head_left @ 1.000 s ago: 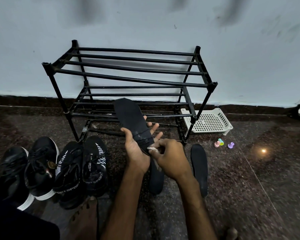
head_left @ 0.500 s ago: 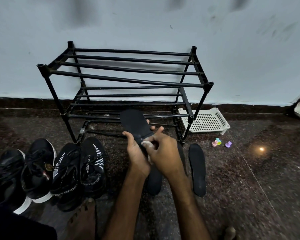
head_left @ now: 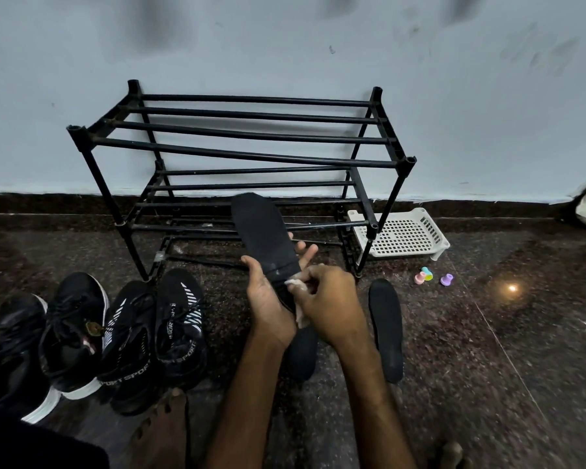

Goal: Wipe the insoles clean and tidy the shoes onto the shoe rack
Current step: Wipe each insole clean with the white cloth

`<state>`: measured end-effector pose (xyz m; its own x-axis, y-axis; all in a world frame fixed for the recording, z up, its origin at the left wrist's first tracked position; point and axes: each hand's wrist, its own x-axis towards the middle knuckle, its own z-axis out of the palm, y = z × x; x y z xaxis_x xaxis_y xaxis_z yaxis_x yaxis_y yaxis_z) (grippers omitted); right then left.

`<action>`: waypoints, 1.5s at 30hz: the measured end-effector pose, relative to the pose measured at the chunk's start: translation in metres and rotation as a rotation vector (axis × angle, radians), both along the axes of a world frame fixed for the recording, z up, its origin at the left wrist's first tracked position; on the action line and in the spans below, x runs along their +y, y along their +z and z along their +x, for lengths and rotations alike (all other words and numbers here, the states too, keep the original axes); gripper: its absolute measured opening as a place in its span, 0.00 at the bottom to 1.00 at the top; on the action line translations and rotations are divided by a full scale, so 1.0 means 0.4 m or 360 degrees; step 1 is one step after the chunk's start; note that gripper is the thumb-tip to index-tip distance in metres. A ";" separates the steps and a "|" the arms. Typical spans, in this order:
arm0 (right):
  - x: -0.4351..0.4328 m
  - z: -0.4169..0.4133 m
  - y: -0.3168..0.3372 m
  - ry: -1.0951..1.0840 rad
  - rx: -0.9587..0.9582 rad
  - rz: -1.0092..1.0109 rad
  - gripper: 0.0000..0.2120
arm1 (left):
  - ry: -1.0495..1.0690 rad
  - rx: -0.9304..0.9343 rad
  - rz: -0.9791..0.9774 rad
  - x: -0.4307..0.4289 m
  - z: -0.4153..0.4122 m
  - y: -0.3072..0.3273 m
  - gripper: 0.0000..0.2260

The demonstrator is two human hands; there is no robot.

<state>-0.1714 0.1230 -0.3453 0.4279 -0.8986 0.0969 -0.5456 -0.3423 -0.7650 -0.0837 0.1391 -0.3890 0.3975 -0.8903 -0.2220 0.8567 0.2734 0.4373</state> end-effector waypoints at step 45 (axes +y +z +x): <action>-0.034 0.003 0.007 -0.0215 -0.0118 -0.0199 0.03 | -0.0197 -0.0146 0.0014 0.008 -0.008 0.016 0.29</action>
<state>-0.1702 0.1093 -0.3425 0.2914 -0.9264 0.2384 -0.5367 -0.3647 -0.7609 -0.0869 0.1424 -0.3825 0.3036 -0.9320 -0.1978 0.8399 0.1637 0.5175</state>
